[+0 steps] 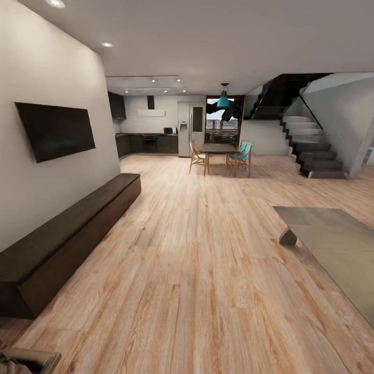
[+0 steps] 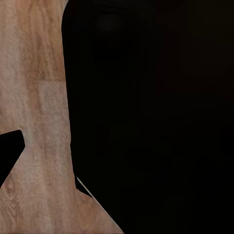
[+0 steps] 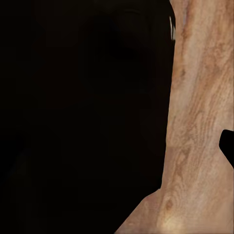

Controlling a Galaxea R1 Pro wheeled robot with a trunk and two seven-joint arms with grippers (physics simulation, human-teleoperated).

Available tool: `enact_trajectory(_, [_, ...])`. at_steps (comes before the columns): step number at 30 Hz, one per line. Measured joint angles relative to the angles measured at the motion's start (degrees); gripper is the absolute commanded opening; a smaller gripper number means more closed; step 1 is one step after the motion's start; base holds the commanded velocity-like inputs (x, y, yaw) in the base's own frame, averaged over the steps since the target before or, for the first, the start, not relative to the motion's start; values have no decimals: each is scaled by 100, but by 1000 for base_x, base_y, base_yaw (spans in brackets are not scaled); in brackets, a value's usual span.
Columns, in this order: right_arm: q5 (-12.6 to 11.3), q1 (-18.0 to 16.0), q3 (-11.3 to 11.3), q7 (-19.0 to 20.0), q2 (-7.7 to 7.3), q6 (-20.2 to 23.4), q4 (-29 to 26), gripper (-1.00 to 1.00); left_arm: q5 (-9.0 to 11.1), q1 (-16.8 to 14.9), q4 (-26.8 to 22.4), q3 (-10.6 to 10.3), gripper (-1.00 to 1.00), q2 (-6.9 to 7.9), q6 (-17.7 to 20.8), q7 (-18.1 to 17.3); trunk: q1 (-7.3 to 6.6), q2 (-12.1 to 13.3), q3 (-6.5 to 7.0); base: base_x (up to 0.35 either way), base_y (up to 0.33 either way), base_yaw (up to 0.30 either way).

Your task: Turn on the radio receiver that's on the table in the living room.

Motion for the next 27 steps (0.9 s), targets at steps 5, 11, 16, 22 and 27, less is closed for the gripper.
enact_trajectory(5, [28, -62, -12, 53, 20, 20, 0, 100, 17, -1, -30, 46, 100, -41, 0, -53, 1, 1, 0, 0, 0, 0])
enact_trajectory(11, [-32, -87, -14, 29, 26, 18, 0, 100, 132, -1, -129, 78, 100, -35, -16, -48, 1, 1, 1, 0, 0, 0])
enact_trajectory(16, [-42, -88, -23, 27, 22, 18, 0, 100, 251, -1, -139, 77, 100, -35, -18, -52, 1, 1, 0, 0, 0, -39])
enact_trajectory(22, [-44, -89, -34, 25, 18, 15, 0, 100, 263, -1, -141, 79, 100, -35, -18, -53, 1, 1, 0, 0, 0, -230])
enact_trajectory(27, [-44, -89, -35, 26, 18, 17, 0, 100, 263, -1, -144, 79, 100, -35, -18, -53, 1, 1, 0, 0, 0, -276])
